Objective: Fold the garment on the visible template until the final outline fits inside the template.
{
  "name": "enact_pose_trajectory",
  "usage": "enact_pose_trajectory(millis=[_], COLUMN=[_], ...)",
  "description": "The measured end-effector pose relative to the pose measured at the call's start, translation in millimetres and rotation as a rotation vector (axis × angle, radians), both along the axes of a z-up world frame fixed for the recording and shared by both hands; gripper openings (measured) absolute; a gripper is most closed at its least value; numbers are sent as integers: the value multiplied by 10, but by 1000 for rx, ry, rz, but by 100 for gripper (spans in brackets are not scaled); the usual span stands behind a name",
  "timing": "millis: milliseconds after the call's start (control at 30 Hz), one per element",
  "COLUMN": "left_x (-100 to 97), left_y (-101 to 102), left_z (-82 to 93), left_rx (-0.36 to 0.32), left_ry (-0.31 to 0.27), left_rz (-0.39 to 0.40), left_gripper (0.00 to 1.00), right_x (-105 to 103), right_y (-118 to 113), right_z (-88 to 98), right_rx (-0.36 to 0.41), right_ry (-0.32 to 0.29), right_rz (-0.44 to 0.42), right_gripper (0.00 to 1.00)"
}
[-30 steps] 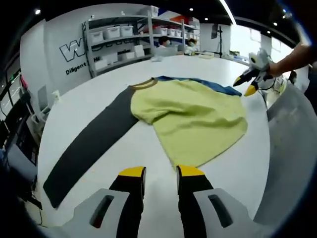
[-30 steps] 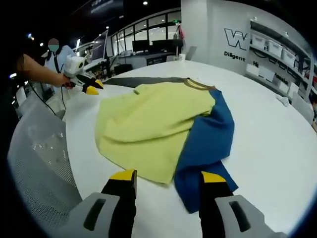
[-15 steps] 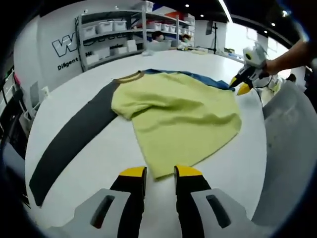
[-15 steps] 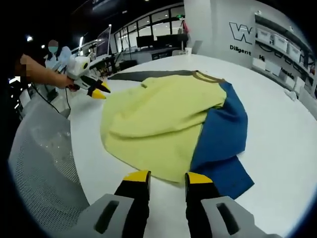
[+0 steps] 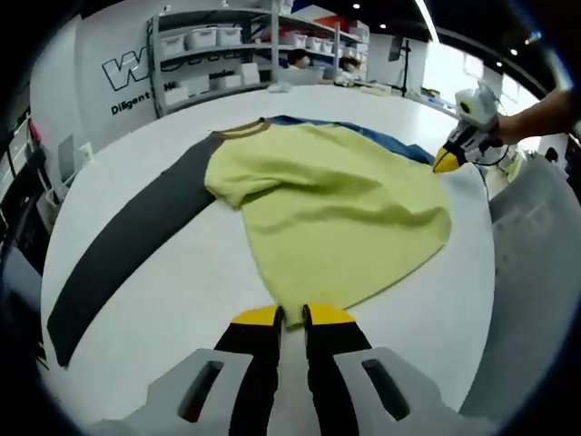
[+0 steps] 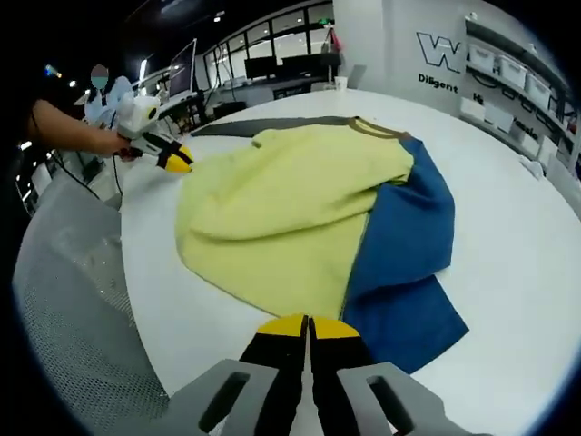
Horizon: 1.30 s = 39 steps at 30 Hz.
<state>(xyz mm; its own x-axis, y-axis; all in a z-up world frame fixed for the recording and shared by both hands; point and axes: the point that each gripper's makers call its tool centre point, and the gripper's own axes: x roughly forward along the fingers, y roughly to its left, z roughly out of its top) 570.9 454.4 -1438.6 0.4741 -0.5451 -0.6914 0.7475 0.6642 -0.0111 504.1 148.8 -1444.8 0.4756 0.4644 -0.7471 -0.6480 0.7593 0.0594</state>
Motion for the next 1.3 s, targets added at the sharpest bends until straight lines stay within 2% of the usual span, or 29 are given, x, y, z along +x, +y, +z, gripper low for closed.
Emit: enact_pose_trajectory(millis=[267, 367, 467, 533, 700, 800, 900, 933, 1300], left_x=[-52, -62, -78, -84, -111, -131, -153, -161, -353], left_y=[-29, -25, -24, -14, 17, 21, 17, 15, 89], left_z=[-7, -10, -14, -15, -6, -15, -16, -14, -2], left_rx=[10, 14, 13, 17, 18, 16, 17, 17, 9], left_ry=[17, 19, 26, 29, 49, 59, 61, 61, 92], left_rz=[-3, -3, -1, -7, -3, 1, 0, 0, -13], left_gripper=[4, 3, 3, 3, 3, 3, 3, 3, 3], right_x=[30, 66, 38, 36, 72, 77, 65, 80, 10], right_y=[-14, -35, -76, -85, -122, -115, -91, -94, -121], right_z=[49, 100, 36, 29, 36, 23, 25, 33, 127], right_rx=[13, 20, 18, 10, 28, 24, 18, 2, -17], right_ry=[-25, -55, -15, -19, -13, -10, -4, -24, -25], right_rz=[-22, -35, -44, -38, -87, -85, -79, -64, -24], right_gripper=[3, 10, 10, 10, 13, 11, 3, 0, 0])
